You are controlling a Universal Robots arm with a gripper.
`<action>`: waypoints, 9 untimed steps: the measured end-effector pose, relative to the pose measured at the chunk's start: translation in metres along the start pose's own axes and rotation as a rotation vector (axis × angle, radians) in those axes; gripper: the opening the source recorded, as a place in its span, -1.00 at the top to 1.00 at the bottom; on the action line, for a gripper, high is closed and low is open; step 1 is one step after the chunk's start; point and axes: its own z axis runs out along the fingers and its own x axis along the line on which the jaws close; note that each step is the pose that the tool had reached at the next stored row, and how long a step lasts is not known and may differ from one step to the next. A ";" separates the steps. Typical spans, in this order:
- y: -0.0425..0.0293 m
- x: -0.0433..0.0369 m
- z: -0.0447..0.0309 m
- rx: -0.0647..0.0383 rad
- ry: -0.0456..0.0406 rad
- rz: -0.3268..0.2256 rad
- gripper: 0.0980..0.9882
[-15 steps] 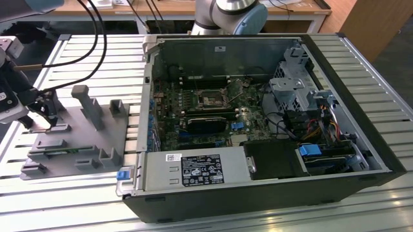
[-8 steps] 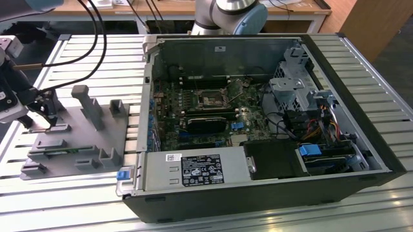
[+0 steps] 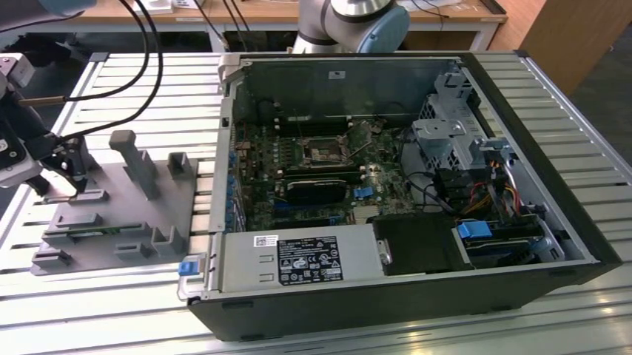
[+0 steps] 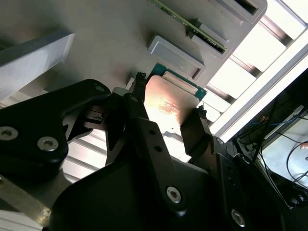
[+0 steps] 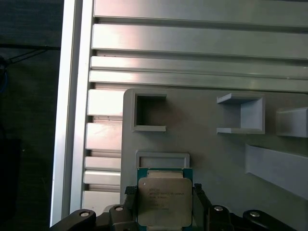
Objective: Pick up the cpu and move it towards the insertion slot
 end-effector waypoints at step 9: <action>0.0001 0.0000 -0.0023 0.000 -0.0002 0.000 0.00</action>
